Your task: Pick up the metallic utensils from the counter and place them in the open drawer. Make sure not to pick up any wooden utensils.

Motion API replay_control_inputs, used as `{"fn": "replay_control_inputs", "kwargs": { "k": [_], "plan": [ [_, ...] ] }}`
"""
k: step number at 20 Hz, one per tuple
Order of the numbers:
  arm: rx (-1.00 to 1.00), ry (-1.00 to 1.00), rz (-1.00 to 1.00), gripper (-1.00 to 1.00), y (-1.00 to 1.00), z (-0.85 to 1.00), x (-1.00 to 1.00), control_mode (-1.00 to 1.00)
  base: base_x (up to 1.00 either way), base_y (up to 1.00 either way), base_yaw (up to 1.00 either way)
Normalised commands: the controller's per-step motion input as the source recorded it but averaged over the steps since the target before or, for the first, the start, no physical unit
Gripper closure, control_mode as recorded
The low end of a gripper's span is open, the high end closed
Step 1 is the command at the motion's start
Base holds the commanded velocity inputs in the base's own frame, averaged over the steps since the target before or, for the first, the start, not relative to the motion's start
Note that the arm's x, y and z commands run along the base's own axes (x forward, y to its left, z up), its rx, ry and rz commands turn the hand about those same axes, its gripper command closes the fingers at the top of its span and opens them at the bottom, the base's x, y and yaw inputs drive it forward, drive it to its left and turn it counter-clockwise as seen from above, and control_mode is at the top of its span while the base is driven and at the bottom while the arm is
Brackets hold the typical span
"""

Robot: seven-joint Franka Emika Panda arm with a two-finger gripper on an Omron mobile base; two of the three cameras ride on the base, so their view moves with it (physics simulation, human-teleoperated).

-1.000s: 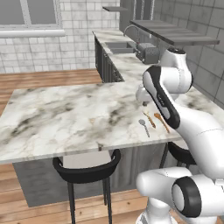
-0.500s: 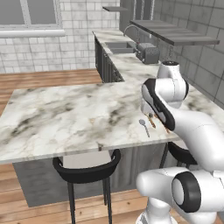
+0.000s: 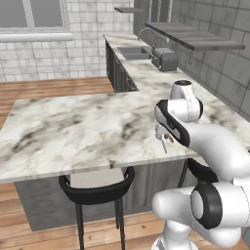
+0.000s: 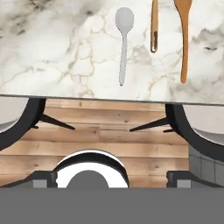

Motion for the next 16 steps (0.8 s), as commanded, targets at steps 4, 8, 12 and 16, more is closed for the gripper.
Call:
{"fn": "replay_control_inputs", "kwargs": {
  "k": [4, 8, 12, 16],
  "plan": [
    [0.01, 0.03, 0.00, -1.00, -0.01, -0.44, 0.30, -1.00, 0.00, 0.00, 0.00],
    [0.00, 0.11, -0.01, -1.00, -0.08, -0.63, 0.28, -1.00, 0.00, 0.00, 0.00],
    [0.00, 0.19, -0.06, -1.00, -0.03, -0.54, 0.28, -1.00, 0.00, 0.00, 0.00],
    [0.00, 0.09, -0.06, -1.00, -0.02, -0.35, 0.07, -1.00, 0.00, 0.00, 0.00]
  ]
}}
